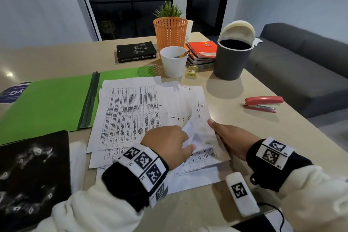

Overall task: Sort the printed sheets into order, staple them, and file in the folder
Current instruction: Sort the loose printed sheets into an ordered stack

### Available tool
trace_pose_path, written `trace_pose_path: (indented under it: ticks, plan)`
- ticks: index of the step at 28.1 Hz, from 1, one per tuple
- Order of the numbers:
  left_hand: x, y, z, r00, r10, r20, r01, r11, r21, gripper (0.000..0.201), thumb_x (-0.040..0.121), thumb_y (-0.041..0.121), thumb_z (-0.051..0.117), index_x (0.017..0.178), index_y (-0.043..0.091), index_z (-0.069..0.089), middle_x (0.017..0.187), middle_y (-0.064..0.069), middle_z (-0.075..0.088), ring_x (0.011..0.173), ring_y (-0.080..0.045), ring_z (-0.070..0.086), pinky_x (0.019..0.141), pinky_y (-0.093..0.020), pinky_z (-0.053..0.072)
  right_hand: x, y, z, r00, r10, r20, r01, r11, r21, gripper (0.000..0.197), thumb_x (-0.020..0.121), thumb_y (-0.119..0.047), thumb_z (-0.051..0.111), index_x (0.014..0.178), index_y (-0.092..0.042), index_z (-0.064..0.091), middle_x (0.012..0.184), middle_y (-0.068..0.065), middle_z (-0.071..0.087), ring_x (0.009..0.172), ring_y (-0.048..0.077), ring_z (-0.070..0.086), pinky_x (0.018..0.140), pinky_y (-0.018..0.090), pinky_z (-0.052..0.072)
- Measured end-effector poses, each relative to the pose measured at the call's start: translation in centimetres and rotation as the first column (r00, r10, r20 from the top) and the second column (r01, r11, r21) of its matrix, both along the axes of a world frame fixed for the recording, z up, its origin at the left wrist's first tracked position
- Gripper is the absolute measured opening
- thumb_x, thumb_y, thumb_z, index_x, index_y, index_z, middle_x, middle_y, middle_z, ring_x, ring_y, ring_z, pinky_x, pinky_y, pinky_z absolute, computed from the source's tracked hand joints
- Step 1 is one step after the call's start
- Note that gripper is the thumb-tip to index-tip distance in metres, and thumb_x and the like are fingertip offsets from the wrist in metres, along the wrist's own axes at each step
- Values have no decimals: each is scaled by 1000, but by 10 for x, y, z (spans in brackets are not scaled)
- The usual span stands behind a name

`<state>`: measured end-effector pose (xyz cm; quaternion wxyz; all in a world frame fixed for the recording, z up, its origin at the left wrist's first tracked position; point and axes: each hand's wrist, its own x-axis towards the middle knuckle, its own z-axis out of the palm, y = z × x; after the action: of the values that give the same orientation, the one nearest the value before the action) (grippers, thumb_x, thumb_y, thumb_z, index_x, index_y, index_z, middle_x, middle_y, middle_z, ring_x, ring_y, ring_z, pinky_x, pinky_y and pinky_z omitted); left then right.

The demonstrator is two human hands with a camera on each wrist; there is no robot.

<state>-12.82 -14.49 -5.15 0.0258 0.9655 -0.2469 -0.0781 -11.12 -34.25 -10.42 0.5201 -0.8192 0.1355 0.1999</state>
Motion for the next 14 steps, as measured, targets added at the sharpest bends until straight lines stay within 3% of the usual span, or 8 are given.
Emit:
trace_pose_path:
  ticks: [2,3,5,6,9,12,14]
  plan:
    - [-1,-2,0,1000,3,2,-3,1000,18,37,94,49,37,78,20,54,76,6,40,78,-17,49,63,-28,33,0,-2,-1,999,-42,-3,42,999,2,73,62,-77,52,100,-17,69,108,10,70,102,31,64,99,47,45]
    - [-1,-2,-1,1000,7,10,-7,1000,13,36,95,45,37,78,18,53,79,5,43,82,-19,52,65,-29,35,0,-2,-2,998,-55,0,55,998,34,61,67,-66,57,96,-15,70,107,15,70,101,37,64,98,50,46]
    - [0,0,-3,1000,19,25,-19,999,-28,33,96,37,36,91,16,60,99,4,56,96,-21,58,72,-29,42,-2,-1,-1,999,-42,6,41,996,77,32,79,-41,60,89,-13,72,105,22,69,100,42,64,98,54,45]
    - [0,1,-4,999,26,30,-24,998,-57,32,96,35,36,94,16,61,107,3,58,100,-20,58,76,-29,43,-3,0,1,999,-36,5,35,996,82,25,80,-34,60,87,-14,73,104,22,69,99,40,65,98,55,45]
    - [2,6,-5,998,53,28,-49,990,-132,28,94,33,37,87,19,60,107,4,60,109,-17,57,79,-29,46,-4,0,3,999,-44,2,44,990,134,17,92,-17,54,91,-11,71,99,16,73,96,33,67,99,49,47]
    - [2,7,-3,996,84,14,-81,985,-151,31,93,35,39,108,21,62,118,6,59,112,-15,56,85,-28,46,-5,1,6,997,-74,-7,74,986,151,19,95,-15,52,95,-8,70,98,14,73,96,34,68,98,47,48]
    - [2,8,-3,996,87,24,-82,985,-149,31,92,36,39,105,20,62,118,5,59,109,-15,56,84,-28,46,-6,2,7,996,-88,0,87,984,157,22,92,-25,56,95,-9,71,99,13,73,97,35,67,99,48,47]
